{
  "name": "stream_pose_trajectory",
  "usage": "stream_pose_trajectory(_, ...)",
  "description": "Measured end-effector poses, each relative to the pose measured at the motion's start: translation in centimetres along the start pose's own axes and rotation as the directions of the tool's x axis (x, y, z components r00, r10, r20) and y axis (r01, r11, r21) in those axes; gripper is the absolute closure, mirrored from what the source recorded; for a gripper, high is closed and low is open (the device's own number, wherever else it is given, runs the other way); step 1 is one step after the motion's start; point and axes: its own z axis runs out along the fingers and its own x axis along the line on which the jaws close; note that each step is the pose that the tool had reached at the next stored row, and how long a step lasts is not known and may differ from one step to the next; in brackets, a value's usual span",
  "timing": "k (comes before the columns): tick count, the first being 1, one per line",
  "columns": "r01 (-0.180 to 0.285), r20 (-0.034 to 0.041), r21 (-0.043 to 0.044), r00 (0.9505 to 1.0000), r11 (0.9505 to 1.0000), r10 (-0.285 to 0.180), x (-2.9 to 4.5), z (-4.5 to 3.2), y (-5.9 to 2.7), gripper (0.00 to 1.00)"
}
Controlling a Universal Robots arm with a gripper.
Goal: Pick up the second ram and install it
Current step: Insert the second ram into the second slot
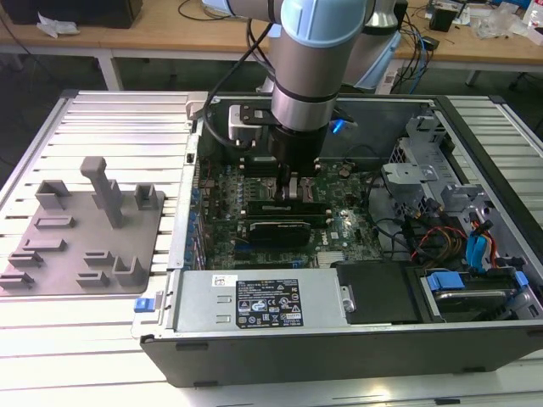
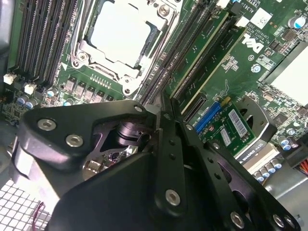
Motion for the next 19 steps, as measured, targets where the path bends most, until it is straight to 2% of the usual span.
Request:
stream_pose_trajectory(8,0.015,0.0001,0.0086,0.9999,0.9999,-0.015,0.01,0.00,0.11,0.91)
stream_pose_trajectory(19,0.024,-0.0001,0.0111,0.9997,0.9997,-0.024,0.01,0.16,0.11,0.91)
